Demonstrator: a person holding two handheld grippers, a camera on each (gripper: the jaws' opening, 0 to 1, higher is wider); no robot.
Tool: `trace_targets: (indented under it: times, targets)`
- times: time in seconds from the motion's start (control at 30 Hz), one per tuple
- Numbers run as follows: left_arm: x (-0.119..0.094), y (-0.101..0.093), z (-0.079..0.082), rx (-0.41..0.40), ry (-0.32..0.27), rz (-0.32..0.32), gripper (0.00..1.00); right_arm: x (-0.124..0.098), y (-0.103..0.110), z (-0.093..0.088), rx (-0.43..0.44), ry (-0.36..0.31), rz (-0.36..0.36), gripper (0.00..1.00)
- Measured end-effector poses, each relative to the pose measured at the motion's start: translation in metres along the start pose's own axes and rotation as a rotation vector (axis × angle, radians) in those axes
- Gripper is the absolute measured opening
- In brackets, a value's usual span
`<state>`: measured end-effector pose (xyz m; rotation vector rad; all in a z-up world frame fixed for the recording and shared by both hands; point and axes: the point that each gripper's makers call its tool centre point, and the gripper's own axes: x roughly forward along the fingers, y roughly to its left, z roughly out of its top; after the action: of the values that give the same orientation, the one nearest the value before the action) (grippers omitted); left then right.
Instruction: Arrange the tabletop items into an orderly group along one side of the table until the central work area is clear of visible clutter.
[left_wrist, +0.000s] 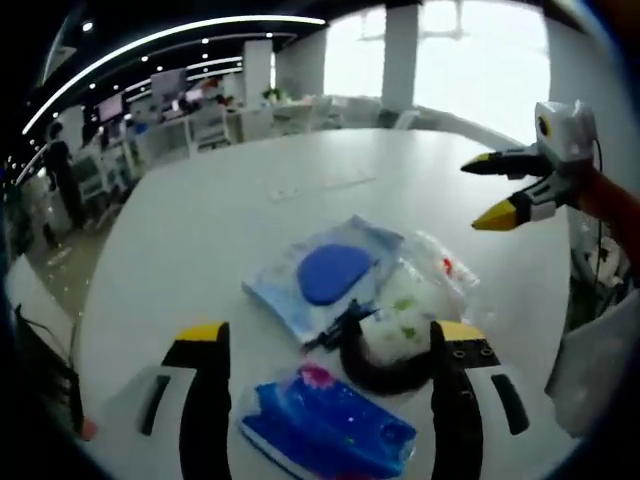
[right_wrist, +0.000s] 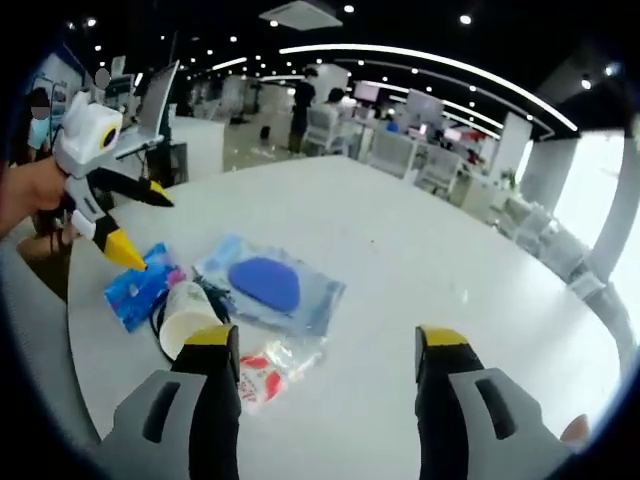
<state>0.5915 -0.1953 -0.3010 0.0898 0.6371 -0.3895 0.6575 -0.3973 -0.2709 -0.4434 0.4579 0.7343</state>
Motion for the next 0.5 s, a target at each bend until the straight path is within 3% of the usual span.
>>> trace_targets:
  times: [0.5]
  targets:
    - [0.042, 0.025, -0.007, -0.026, 0.054, 0.008, 0.67, 0.041, -0.014, -0.008, 0.051, 0.037, 0.027, 0.63]
